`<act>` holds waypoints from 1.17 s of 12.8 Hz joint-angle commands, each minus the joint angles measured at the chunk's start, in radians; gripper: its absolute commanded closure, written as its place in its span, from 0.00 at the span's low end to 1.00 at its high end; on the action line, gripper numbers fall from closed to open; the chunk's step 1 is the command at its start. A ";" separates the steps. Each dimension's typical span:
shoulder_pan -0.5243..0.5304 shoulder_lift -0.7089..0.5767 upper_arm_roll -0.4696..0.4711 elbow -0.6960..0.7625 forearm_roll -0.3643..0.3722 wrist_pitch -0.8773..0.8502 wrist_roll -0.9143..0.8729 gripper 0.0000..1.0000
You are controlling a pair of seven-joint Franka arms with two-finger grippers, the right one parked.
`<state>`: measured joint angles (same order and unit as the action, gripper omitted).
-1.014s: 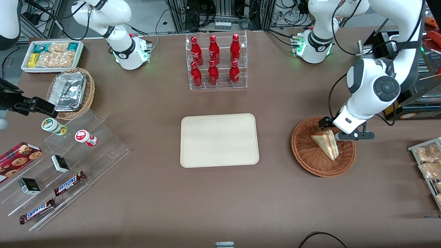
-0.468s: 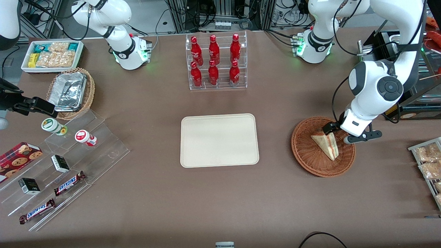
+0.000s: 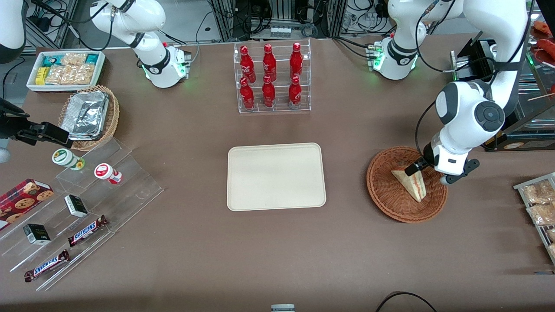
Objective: Place sandwich from basket to tray
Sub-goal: 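Lower the open left gripper and close it on the wrapped sandwich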
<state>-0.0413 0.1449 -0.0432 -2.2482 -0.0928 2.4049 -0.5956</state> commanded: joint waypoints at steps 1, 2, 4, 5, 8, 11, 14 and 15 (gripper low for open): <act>0.001 0.021 -0.006 0.001 -0.021 0.019 -0.050 0.00; -0.003 0.030 -0.006 0.001 -0.007 0.017 -0.040 0.00; -0.005 0.042 -0.007 0.004 -0.001 0.017 -0.036 0.00; -0.005 0.047 -0.007 0.006 0.007 0.017 -0.030 0.00; -0.005 0.077 -0.007 0.019 0.048 0.022 -0.029 0.00; -0.003 0.107 -0.007 0.035 0.048 0.026 -0.029 0.00; -0.003 0.139 -0.007 0.036 0.048 0.079 -0.029 0.00; -0.003 0.142 -0.007 0.036 0.048 0.083 -0.029 0.11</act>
<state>-0.0451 0.2619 -0.0482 -2.2321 -0.0610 2.4699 -0.6193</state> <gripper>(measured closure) 0.004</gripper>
